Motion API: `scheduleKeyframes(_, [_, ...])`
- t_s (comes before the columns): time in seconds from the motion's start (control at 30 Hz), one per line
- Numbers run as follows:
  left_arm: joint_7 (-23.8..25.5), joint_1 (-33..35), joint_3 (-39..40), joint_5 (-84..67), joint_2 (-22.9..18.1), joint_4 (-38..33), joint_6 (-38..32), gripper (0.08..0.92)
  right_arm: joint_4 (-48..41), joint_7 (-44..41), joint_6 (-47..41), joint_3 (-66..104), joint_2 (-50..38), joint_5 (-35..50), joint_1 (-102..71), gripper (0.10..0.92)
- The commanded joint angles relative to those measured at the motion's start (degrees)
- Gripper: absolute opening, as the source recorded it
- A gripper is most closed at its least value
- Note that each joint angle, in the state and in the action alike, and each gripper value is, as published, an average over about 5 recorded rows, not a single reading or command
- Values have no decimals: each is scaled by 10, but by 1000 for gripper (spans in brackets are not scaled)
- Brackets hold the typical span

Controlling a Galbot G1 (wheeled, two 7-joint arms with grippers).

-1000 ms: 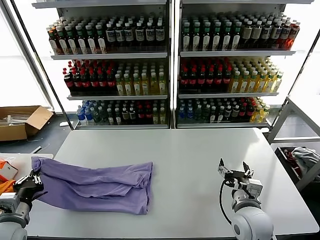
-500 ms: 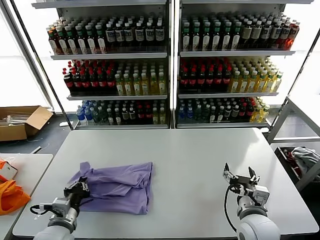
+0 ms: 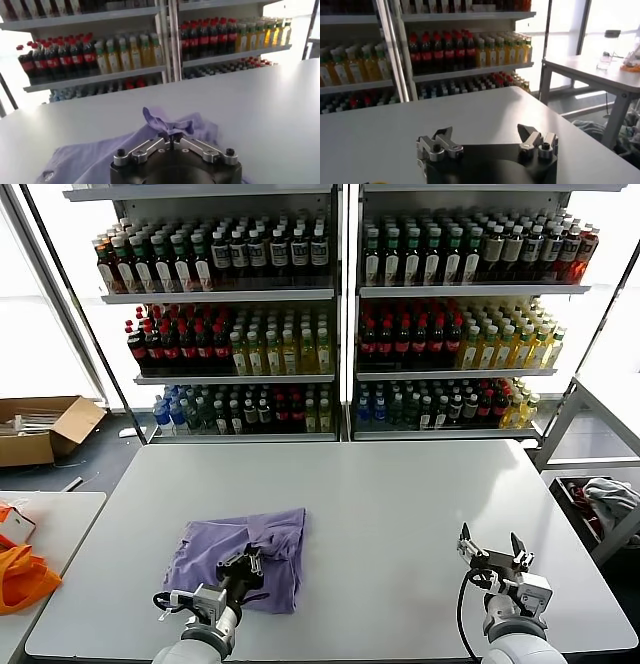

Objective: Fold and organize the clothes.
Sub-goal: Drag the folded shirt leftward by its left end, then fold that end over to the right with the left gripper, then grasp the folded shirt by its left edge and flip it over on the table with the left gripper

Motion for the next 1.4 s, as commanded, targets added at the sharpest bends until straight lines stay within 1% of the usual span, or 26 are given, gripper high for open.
scheduleKeyframes(0.03, [1,-30,64,17,-19,26,9,91,4,-1,6,5,10,-5,-25,823])
scheduleKeyframes(0.27, [-6,-59,54,7,-21,42,15,91,5,-1,8,1,14,-9,-26,823])
scheduleKeyframes(0.4, [-6,-65,54,1,-26,48,12,91,-1,-1,9,-3,14,-12,-25,823])
scheduleKeyframes(0.53, [-2,-62,60,2,-36,65,-2,91,-10,-2,10,-6,14,-13,-20,823])
scheduleKeyframes(0.63, [1,-64,62,3,-43,84,-26,92,-10,-3,10,-7,14,-12,-18,823])
scheduleKeyframes(0.7, [2,-64,60,2,-47,95,-45,110,-10,-3,11,-7,12,-11,-18,823])
scheduleKeyframes(0.77, [3,-61,60,-9,-47,96,-55,153,-14,-3,13,-8,11,-10,-17,823])
scheduleKeyframes(0.87, [8,-44,66,-59,-45,71,-52,239,-23,-1,15,-10,10,-8,-10,823])
scheduleKeyframes(1.07, [13,3,85,-270,-51,-32,-16,412,-31,3,14,-21,11,-8,7,823])
scheduleKeyframes(1.17, [13,14,77,-332,-57,-70,-14,499,-41,3,10,-32,5,-8,22,823])
scheduleKeyframes(1.27, [-3,5,34,-354,-54,-90,-25,585,-50,3,5,-43,-4,-6,39,823])
scheduleKeyframes(1.4, [-20,-1,-53,-339,-27,-110,-33,698,-57,2,4,-56,-9,-4,50,823])
